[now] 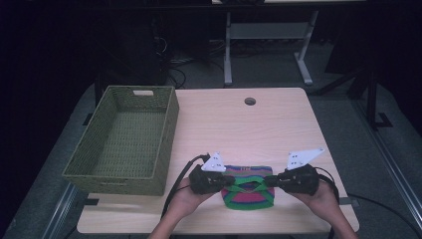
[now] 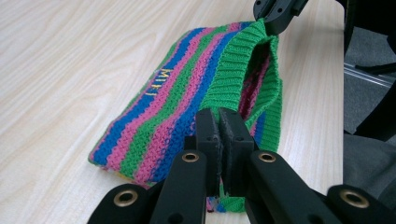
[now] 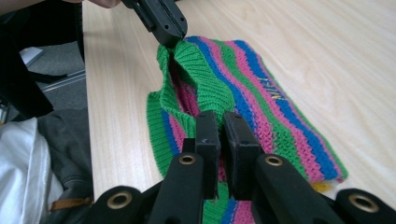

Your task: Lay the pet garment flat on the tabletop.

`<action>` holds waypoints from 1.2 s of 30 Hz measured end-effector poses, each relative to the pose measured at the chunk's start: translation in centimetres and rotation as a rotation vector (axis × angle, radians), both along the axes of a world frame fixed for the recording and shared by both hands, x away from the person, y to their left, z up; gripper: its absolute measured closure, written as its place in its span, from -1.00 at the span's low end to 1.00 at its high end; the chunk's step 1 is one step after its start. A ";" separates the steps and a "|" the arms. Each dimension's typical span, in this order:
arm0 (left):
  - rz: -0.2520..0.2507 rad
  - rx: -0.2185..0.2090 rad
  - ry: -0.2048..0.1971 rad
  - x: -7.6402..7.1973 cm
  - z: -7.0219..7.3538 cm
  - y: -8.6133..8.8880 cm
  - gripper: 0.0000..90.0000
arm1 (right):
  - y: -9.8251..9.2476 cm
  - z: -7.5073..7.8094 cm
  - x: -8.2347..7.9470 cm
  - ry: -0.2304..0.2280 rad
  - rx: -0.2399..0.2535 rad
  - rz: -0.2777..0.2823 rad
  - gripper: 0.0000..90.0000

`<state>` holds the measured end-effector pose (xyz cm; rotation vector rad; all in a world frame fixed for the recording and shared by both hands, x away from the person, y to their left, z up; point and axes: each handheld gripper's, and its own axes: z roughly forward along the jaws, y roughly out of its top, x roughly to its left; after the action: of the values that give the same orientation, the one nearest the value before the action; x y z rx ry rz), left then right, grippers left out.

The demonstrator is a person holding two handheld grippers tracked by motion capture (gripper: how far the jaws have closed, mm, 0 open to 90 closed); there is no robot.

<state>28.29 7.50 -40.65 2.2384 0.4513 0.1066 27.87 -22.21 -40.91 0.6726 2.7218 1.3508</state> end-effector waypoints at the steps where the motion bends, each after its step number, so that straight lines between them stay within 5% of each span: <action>1: 0.000 0.000 0.000 0.0 0.0 0.0 0.94 | 0.0 0.1 0.1 -0.003 -0.004 -0.001 0.88; 18: 0.032 0.001 -0.008 2.0 1.7 -0.6 0.95 | -0.5 1.9 1.9 0.015 0.010 -0.018 0.88; 28: 0.051 -0.014 0.020 2.2 2.3 -0.1 0.95 | -0.1 2.9 2.4 0.017 0.007 -0.012 0.88; 36: 0.087 -0.018 0.043 3.8 3.1 -0.1 0.94 | 0.1 3.7 3.5 0.031 0.009 -0.016 0.88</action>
<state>32.06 7.42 -37.56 2.2077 0.5707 0.0990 31.40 -22.09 -37.16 0.7213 2.7294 1.3614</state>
